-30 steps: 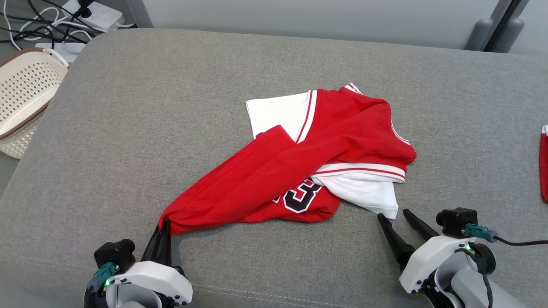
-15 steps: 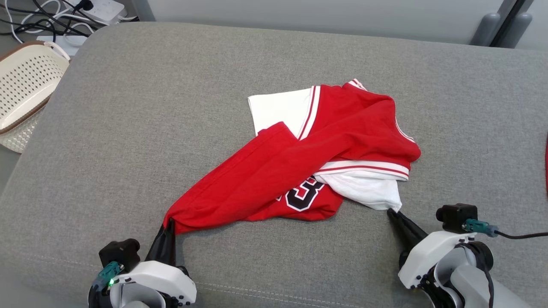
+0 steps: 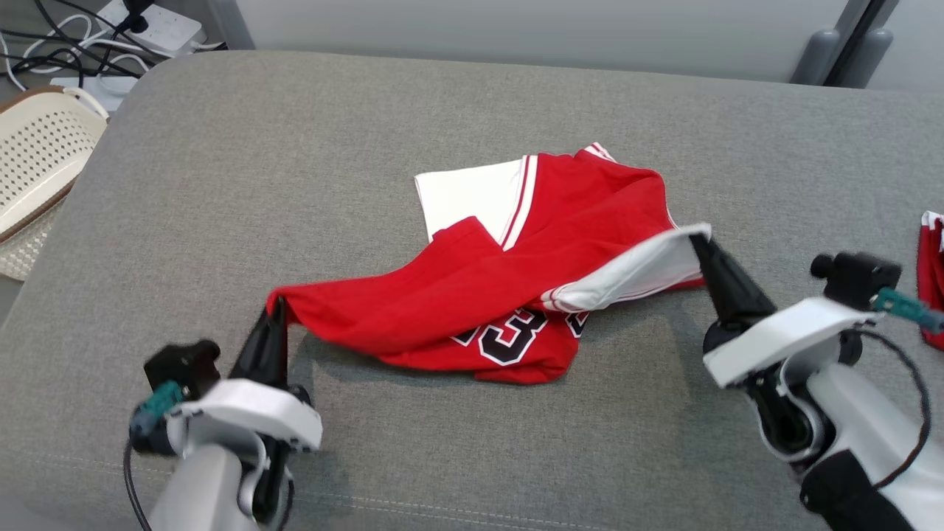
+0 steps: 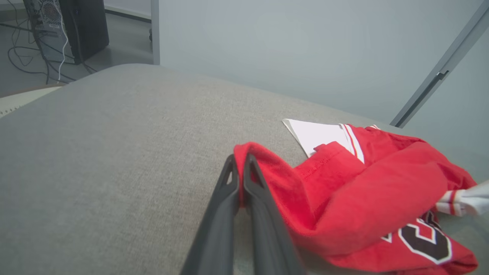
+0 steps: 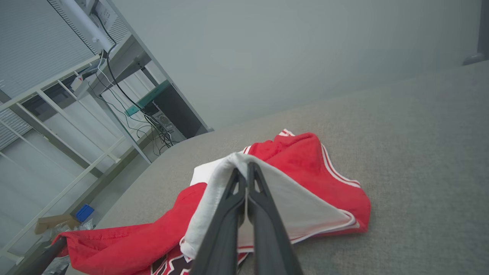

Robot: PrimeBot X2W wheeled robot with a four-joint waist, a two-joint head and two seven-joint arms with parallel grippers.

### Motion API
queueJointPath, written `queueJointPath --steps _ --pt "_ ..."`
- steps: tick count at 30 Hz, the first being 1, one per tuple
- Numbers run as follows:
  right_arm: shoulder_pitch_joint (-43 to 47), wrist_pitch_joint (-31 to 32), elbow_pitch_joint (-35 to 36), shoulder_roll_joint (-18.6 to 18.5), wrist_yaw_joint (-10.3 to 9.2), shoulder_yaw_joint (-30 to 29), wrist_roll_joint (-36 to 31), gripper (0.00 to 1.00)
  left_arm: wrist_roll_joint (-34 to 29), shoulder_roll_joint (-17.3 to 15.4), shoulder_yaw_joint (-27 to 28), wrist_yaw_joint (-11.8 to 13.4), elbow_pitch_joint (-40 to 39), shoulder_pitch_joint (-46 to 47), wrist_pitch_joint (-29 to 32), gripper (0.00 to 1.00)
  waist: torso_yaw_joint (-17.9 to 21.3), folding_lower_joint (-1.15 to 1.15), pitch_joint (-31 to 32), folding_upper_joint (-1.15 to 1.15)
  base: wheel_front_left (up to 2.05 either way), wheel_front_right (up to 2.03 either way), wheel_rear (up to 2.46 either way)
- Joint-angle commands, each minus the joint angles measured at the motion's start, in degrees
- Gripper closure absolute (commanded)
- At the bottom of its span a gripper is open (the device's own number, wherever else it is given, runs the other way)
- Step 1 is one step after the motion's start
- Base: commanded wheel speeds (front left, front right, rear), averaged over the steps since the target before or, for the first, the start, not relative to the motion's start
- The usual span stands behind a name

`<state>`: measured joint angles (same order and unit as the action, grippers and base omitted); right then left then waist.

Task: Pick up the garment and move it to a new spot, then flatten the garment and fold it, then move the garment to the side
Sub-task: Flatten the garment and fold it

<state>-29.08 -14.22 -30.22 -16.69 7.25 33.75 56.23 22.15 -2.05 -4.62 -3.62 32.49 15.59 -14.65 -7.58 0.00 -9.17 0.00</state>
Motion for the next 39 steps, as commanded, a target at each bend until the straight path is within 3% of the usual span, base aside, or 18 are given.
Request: queueJointPath --steps 1,2,7,16,23,26,30,36,37,39 --pt "-2.74 -0.77 4.63 -1.21 0.24 -1.72 0.57 1.00 -2.05 -2.40 2.52 -1.13 -1.09 6.09 -0.35 1.00 0.79 0.00 0.58 0.00 0.00 0.00 0.00" --pt "-2.74 -0.77 4.63 -1.21 0.24 -1.72 0.57 1.00 -2.05 -2.40 2.52 -1.13 -1.09 6.09 -0.35 1.00 0.79 0.00 0.58 0.00 0.00 0.00 0.00" --pt "-10.04 -0.77 10.20 -2.48 0.24 -7.28 0.31 1.00 -4.30 -8.71 1.87 -3.14 3.53 19.08 -0.35 1.00 3.08 0.00 1.54 0.00 0.00 0.00 0.00" --pt "-21.35 -0.77 7.29 -2.86 0.24 -14.67 -1.86 1.00 -2.54 -15.74 2.42 -3.67 9.41 33.85 0.88 1.00 5.89 0.00 2.74 0.00 0.00 0.00 0.00" --pt "-21.26 -0.77 8.76 -3.00 0.24 -11.79 0.58 1.00 2.05 -15.56 -2.30 -3.84 11.16 35.18 2.66 1.00 6.67 0.00 6.28 0.00 0.00 0.00 0.00" --pt "-17.41 1.55 10.35 -4.61 0.24 -7.27 4.29 1.00 6.83 -15.34 -5.05 -3.85 11.29 31.45 8.82 1.00 6.58 0.00 7.25 0.00 0.00 0.00 0.00" --pt "-11.20 9.79 12.56 -7.51 0.24 -0.67 9.34 1.00 14.26 -15.28 -8.99 -3.85 9.86 24.70 20.95 1.00 6.37 0.00 5.90 0.00 0.00 0.00 0.00" --pt "-7.59 27.49 14.68 -10.98 0.24 9.45 15.30 1.00 19.88 -18.08 -17.04 -3.86 6.28 17.14 38.37 1.00 6.74 0.00 -0.70 0.00 0.00 0.00 0.00" --pt "-8.92 33.61 14.97 -12.16 0.24 11.36 17.20 1.00 23.82 -18.19 -19.72 -3.86 4.27 16.37 46.19 1.00 6.74 0.00 -3.50 0.00 0.00 0.00 0.00" --pt "-11.57 40.75 14.10 -12.95 0.24 12.62 19.38 1.00 29.66 -18.80 -21.76 -3.86 1.76 16.72 55.45 1.00 6.67 0.00 -6.60 0.00 0.00 0.00 0.00"
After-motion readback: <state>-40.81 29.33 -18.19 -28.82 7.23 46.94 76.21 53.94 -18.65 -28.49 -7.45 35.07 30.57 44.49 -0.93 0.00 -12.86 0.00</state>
